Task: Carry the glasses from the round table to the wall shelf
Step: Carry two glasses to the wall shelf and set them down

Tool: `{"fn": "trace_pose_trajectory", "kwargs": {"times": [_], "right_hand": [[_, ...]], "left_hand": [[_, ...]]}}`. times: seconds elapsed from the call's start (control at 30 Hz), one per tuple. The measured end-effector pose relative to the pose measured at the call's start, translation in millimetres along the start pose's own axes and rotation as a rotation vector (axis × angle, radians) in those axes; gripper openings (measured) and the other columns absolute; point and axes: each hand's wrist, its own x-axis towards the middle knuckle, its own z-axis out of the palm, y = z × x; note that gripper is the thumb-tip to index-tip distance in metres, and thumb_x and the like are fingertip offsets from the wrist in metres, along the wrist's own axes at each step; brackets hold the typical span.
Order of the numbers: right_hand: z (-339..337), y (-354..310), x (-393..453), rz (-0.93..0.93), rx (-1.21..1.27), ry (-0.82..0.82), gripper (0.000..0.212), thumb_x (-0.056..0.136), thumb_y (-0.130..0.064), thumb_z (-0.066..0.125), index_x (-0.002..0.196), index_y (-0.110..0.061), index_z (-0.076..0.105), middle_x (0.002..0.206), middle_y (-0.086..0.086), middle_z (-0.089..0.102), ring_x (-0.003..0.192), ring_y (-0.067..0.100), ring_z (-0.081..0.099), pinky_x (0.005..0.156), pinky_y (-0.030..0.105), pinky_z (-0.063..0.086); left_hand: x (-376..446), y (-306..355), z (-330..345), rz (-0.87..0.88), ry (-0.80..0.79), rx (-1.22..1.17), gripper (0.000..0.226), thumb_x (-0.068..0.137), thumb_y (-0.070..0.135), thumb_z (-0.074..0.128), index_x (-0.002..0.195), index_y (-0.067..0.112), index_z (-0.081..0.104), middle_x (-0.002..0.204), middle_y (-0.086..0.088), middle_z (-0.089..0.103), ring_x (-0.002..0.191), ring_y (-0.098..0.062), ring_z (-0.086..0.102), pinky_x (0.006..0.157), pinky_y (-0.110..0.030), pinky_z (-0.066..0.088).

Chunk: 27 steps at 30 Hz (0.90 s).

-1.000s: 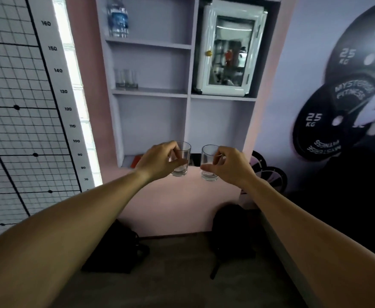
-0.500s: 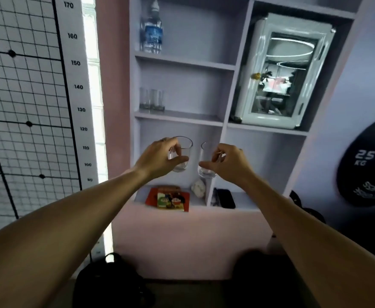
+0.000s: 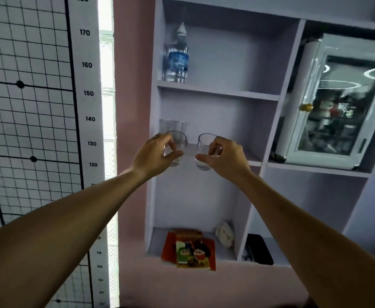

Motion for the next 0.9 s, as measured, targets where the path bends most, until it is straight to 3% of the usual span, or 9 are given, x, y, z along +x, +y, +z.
{"fn": "trace_pose_trajectory", "kwargs": {"times": [0.13, 0.27, 0.43, 0.57, 0.67, 0.73, 0.9], "right_hand": [[13, -3, 26, -0.011, 0.023, 0.017, 0.035, 0.071, -0.045, 0.087, 0.075, -0.021, 0.061, 0.078, -0.001, 0.067, 0.075, 0.022, 0.064, 0.065, 0.036, 0.056], [27, 0, 50, -0.03, 0.035, 0.023, 0.035, 0.071, -0.039, 0.087, 0.07, -0.021, 0.058, 0.074, -0.002, 0.063, 0.07, 0.019, 0.059, 0.057, 0.025, 0.044], [39, 7, 74, -0.041, 0.021, -0.006, 0.035, 0.072, -0.042, 0.085, 0.068, -0.025, 0.054, 0.072, -0.005, 0.06, 0.066, 0.017, 0.055, 0.052, 0.024, 0.039], [47, 16, 88, -0.042, 0.049, -0.047, 0.032, 0.076, -0.045, 0.083, 0.084, -0.026, 0.059, 0.085, -0.002, 0.066, 0.076, 0.019, 0.061, 0.055, 0.022, 0.042], [53, 23, 92, -0.054, 0.087, -0.06, 0.034, 0.076, -0.042, 0.084, 0.092, -0.023, 0.061, 0.089, -0.003, 0.065, 0.08, 0.02, 0.062, 0.056, 0.021, 0.043], [58, 27, 94, -0.065, 0.121, -0.071, 0.037, 0.077, -0.04, 0.084, 0.1, -0.021, 0.062, 0.096, -0.003, 0.066, 0.083, 0.02, 0.062, 0.06, 0.021, 0.045], [70, 33, 102, -0.053, 0.195, -0.083, 0.055, 0.077, -0.046, 0.083, 0.117, -0.022, 0.055, 0.116, 0.0, 0.065, 0.094, 0.024, 0.067, 0.075, 0.036, 0.06]], "left_hand": [[20, -14, 7, 0.001, 0.011, 0.025, 0.029, 0.086, 0.049, 0.064, 0.092, 0.021, 0.057, 0.103, 0.0, 0.067, 0.09, -0.018, 0.061, 0.072, -0.032, 0.051], [39, -21, 10, -0.014, 0.018, 0.051, 0.028, 0.085, 0.053, 0.061, 0.089, 0.027, 0.055, 0.099, 0.004, 0.065, 0.088, -0.016, 0.061, 0.071, -0.035, 0.053], [57, -27, 17, -0.058, 0.046, 0.09, 0.02, 0.085, 0.041, 0.067, 0.086, 0.03, 0.051, 0.095, 0.006, 0.061, 0.084, -0.018, 0.059, 0.065, -0.03, 0.045], [61, -34, 25, -0.091, 0.035, 0.122, 0.02, 0.088, 0.046, 0.062, 0.087, 0.032, 0.049, 0.093, 0.01, 0.057, 0.082, -0.017, 0.06, 0.065, -0.029, 0.045], [65, -39, 31, -0.116, 0.05, 0.134, 0.021, 0.089, 0.049, 0.058, 0.088, 0.032, 0.047, 0.099, 0.003, 0.064, 0.084, -0.022, 0.065, 0.069, -0.035, 0.055], [68, -41, 33, -0.133, 0.052, 0.13, 0.021, 0.09, 0.047, 0.059, 0.09, 0.031, 0.046, 0.1, 0.002, 0.067, 0.084, -0.023, 0.065, 0.068, -0.032, 0.052], [74, -38, 35, -0.117, 0.05, 0.213, 0.034, 0.09, 0.046, 0.062, 0.108, 0.021, 0.048, 0.102, -0.002, 0.07, 0.084, -0.024, 0.067, 0.066, -0.027, 0.045]]}}
